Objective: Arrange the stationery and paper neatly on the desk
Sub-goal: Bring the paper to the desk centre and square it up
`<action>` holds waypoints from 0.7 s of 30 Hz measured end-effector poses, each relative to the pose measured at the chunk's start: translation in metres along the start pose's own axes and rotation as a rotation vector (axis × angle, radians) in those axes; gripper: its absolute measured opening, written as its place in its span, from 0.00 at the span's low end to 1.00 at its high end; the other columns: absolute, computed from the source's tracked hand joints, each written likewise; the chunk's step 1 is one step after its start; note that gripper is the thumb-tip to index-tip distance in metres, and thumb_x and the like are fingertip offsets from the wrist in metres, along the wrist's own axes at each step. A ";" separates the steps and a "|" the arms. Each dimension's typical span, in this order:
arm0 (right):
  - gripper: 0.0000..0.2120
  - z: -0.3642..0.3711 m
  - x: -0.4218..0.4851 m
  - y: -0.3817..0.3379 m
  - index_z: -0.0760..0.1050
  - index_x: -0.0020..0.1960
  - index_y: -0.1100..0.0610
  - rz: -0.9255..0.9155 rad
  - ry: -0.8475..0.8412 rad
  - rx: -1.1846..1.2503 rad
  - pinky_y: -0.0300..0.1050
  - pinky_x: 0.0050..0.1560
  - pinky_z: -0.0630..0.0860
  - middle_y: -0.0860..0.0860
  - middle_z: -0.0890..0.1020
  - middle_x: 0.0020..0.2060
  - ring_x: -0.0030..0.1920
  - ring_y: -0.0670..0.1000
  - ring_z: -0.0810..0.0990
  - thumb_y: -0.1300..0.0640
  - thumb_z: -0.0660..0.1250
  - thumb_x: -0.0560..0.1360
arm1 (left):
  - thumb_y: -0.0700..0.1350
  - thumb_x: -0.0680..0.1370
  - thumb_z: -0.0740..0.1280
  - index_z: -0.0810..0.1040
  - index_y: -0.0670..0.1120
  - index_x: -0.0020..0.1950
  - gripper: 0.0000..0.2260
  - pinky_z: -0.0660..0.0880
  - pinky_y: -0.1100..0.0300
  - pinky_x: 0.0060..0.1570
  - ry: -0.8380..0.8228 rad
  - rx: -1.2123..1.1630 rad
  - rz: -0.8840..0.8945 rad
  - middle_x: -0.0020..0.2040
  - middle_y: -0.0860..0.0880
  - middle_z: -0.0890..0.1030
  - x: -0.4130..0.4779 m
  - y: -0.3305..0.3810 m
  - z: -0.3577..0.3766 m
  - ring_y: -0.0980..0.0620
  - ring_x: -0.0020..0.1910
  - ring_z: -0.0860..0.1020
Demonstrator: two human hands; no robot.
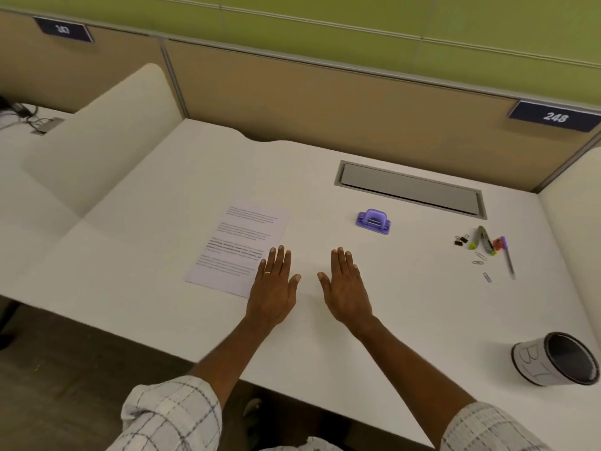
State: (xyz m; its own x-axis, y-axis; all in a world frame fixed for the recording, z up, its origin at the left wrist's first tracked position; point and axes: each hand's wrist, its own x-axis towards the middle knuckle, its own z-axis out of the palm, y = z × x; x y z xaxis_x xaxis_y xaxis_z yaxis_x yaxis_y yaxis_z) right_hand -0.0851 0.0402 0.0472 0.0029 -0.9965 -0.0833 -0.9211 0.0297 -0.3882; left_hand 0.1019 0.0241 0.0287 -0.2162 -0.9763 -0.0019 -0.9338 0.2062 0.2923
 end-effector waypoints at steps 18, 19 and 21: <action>0.36 0.049 0.072 -0.118 0.47 0.81 0.61 -0.331 -0.098 -0.041 0.50 0.77 0.44 0.58 0.49 0.81 0.81 0.57 0.46 0.39 0.45 0.81 | 0.61 0.84 0.52 0.43 0.44 0.84 0.36 0.45 0.50 0.80 0.072 -0.317 -0.455 0.84 0.44 0.45 -0.042 -0.118 -0.026 0.45 0.84 0.43; 0.35 0.049 0.081 -0.119 0.47 0.81 0.61 -0.344 -0.117 -0.044 0.50 0.77 0.44 0.58 0.49 0.81 0.81 0.57 0.46 0.40 0.47 0.82 | 0.60 0.84 0.54 0.43 0.44 0.84 0.35 0.46 0.50 0.80 0.081 -0.380 -0.502 0.85 0.45 0.45 -0.043 -0.117 -0.027 0.45 0.84 0.43; 0.34 0.051 0.102 -0.120 0.48 0.80 0.62 -0.386 -0.130 -0.061 0.52 0.78 0.47 0.59 0.50 0.80 0.81 0.59 0.46 0.42 0.51 0.83 | 0.58 0.84 0.57 0.44 0.44 0.84 0.35 0.47 0.51 0.80 0.107 -0.465 -0.566 0.85 0.45 0.46 -0.042 -0.116 -0.026 0.46 0.84 0.43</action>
State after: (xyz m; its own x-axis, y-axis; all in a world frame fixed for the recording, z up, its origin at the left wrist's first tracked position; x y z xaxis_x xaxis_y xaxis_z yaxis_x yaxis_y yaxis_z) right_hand 0.0461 -0.0609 0.0383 0.3985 -0.9153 -0.0585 -0.8640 -0.3532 -0.3588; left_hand 0.2267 0.0392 0.0202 0.3138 -0.9311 -0.1861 -0.6721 -0.3563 0.6491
